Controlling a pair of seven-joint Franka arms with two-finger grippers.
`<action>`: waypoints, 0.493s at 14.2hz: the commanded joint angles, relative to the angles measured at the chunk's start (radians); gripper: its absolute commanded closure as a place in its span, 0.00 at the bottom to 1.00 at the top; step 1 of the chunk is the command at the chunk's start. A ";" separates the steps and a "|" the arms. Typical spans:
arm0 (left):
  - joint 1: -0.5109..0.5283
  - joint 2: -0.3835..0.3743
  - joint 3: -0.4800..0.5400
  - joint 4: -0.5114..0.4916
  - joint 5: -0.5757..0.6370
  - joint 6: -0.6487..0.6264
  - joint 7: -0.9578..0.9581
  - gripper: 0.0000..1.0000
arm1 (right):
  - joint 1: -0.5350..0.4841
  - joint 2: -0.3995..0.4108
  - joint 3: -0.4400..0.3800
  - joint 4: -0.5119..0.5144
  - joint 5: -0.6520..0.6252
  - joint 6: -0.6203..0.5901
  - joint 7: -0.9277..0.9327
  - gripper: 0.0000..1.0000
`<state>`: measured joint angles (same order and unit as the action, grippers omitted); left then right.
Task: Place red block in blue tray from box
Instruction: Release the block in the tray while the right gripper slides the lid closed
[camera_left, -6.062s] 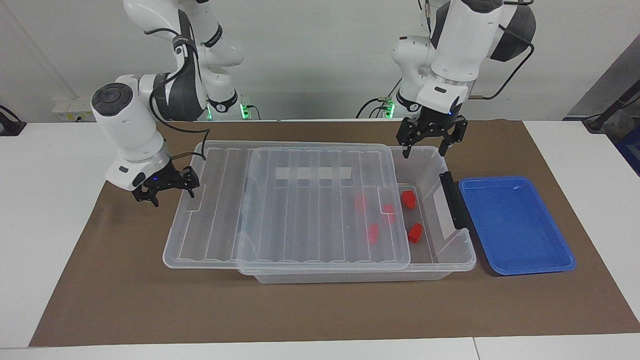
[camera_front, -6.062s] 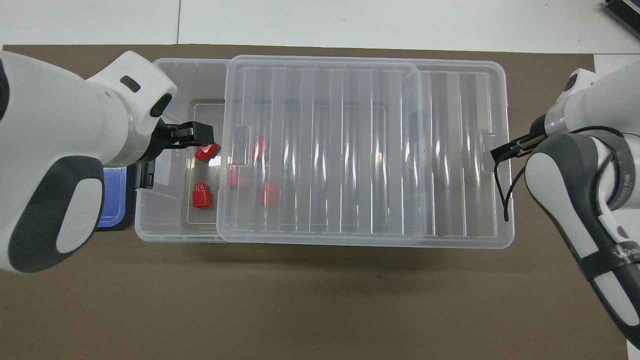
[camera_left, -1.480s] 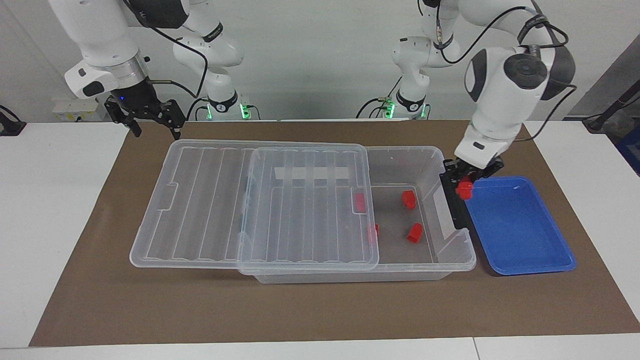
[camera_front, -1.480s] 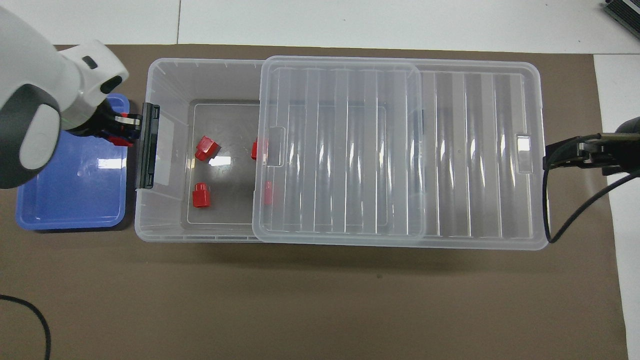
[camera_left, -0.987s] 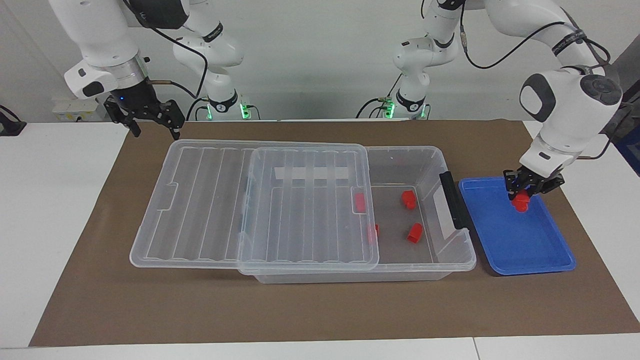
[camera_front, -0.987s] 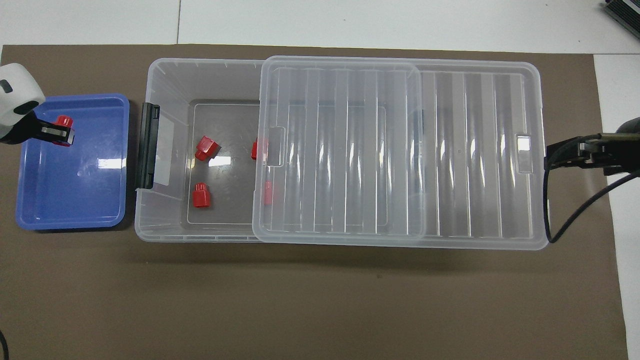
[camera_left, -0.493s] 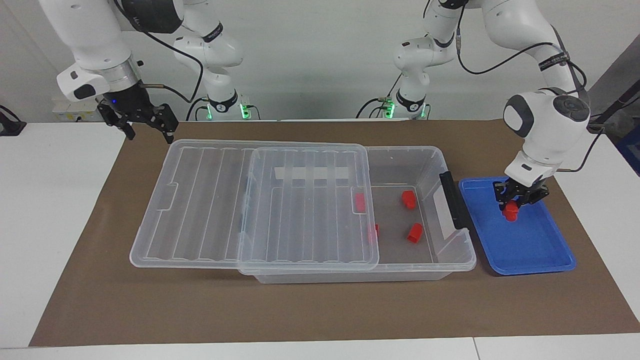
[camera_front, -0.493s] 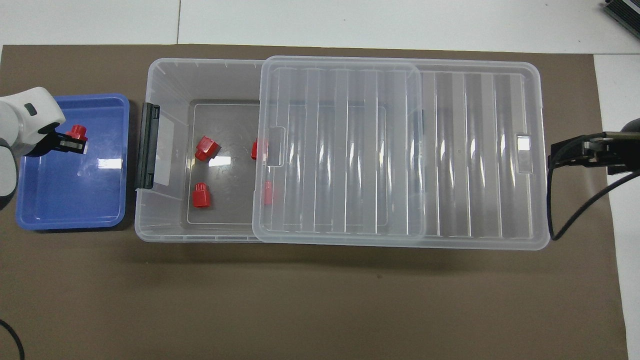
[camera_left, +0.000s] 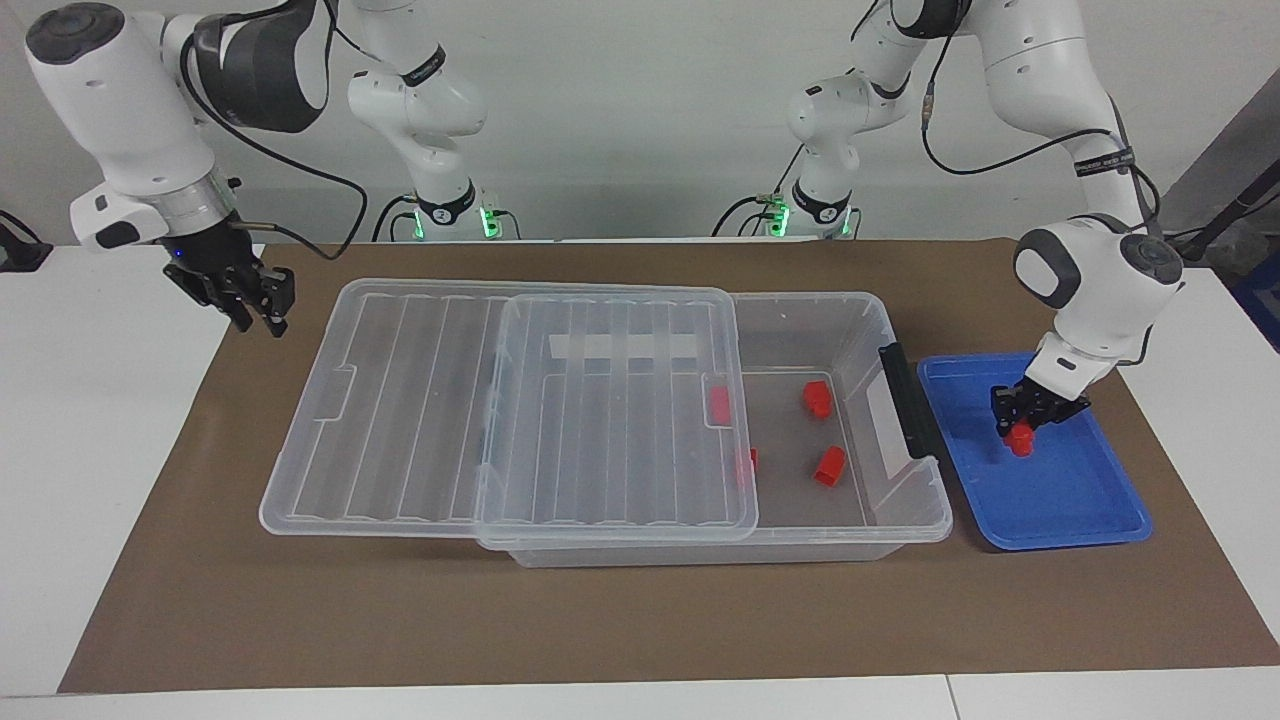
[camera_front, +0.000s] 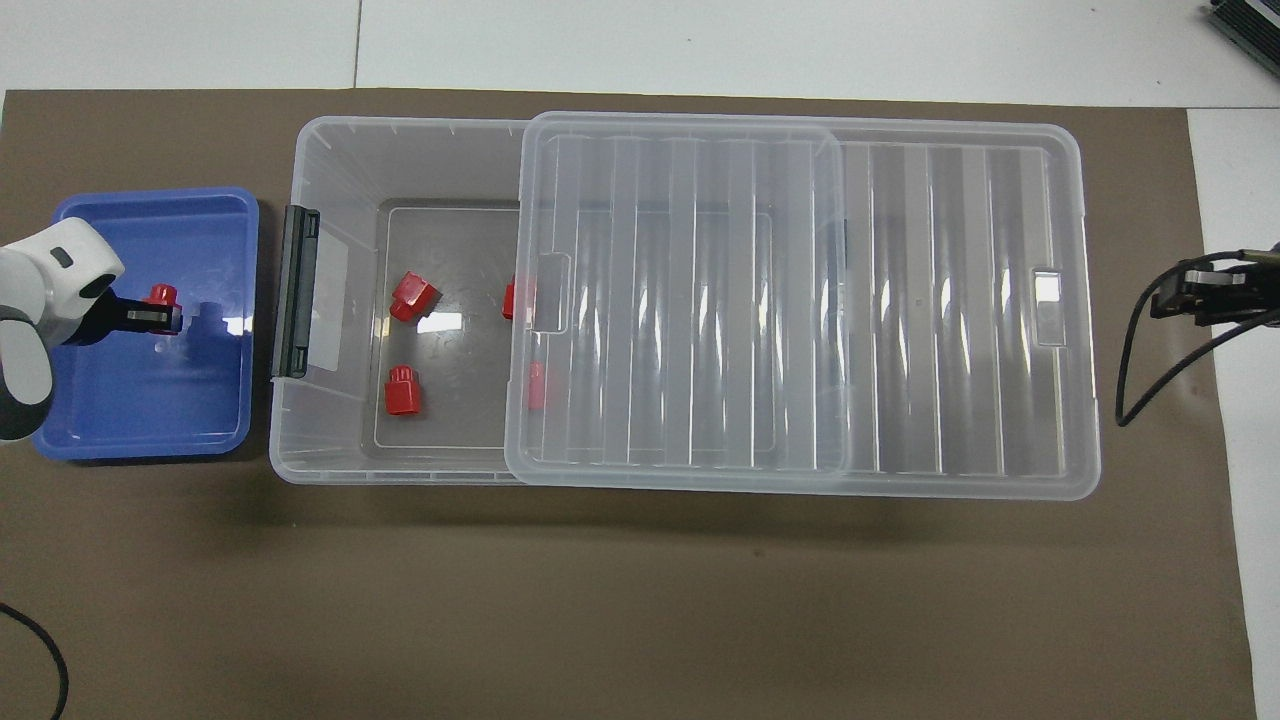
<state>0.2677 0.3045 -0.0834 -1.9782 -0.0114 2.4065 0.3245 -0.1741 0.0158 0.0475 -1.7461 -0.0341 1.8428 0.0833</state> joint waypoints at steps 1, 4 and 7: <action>0.019 0.007 -0.007 -0.037 -0.022 0.069 0.010 1.00 | -0.040 0.027 0.009 -0.036 -0.003 0.099 -0.008 1.00; 0.033 0.016 -0.007 -0.027 -0.022 0.074 0.010 1.00 | -0.057 0.070 0.009 -0.047 -0.004 0.154 -0.014 1.00; 0.034 0.018 -0.007 -0.027 -0.022 0.079 0.016 1.00 | -0.059 0.114 0.011 -0.055 -0.004 0.200 -0.017 1.00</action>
<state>0.2902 0.3262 -0.0828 -1.9953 -0.0188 2.4614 0.3238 -0.2188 0.1133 0.0468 -1.7874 -0.0341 2.0055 0.0833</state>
